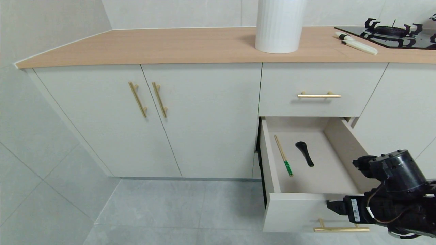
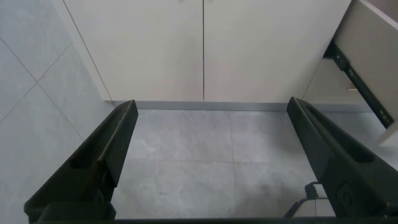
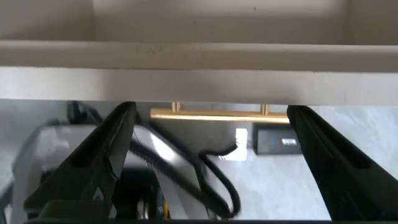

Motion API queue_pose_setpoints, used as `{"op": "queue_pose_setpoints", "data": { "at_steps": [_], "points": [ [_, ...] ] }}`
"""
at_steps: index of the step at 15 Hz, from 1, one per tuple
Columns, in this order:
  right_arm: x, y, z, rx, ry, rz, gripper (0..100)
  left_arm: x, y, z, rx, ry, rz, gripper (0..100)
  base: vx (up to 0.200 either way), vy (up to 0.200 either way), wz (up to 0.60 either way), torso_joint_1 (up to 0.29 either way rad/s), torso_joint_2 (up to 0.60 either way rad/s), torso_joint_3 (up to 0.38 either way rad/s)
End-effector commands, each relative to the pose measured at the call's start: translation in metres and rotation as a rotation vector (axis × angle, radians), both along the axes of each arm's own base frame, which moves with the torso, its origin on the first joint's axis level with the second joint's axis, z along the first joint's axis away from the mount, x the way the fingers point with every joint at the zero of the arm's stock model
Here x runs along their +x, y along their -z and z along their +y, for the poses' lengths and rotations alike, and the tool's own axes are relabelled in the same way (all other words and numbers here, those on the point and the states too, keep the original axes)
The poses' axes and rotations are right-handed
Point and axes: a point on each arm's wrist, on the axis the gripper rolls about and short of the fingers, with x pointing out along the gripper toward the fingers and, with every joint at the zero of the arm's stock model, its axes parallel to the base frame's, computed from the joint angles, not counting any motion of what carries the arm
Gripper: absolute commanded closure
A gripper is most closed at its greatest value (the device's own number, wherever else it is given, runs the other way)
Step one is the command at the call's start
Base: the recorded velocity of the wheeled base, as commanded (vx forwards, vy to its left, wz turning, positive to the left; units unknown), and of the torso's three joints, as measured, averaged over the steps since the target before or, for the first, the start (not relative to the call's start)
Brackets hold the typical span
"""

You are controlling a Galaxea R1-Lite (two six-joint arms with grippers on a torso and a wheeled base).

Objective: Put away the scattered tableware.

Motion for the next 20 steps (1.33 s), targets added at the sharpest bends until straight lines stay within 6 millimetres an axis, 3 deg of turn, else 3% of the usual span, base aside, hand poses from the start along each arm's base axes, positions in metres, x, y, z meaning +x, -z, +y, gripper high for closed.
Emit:
{"op": "queue_pose_setpoints", "data": {
  "at_steps": [1, 13, 16, 20],
  "points": [
    [0.015, 0.006, 0.003, 0.002, 0.008, -0.022, 0, 0.000, 0.000, 0.000, 0.000, -0.001, 0.002, 0, 0.000, 0.000, 0.00, 0.000, 0.00, 0.000],
    [0.140, 0.021, 0.016, -0.015, 0.055, -0.167, 0, 0.000, 0.000, 0.000, 0.000, -0.001, 0.002, 0, 0.000, 0.000, 0.00, 0.000, 0.00, 0.000],
    [0.161, 0.022, 0.015, 0.008, 0.077, -0.235, 0, 0.000, 0.000, 0.000, 0.000, -0.001, 0.002, 0, 0.000, 0.000, 0.00, 0.000, 0.00, 0.000],
    [0.186, 0.039, 0.010, 0.043, 0.125, -0.384, 0, 0.000, 0.000, 0.000, 0.000, -0.001, 0.000, 0, 0.000, 0.000, 0.00, 0.000, 0.00, 0.000]
  ]
}}
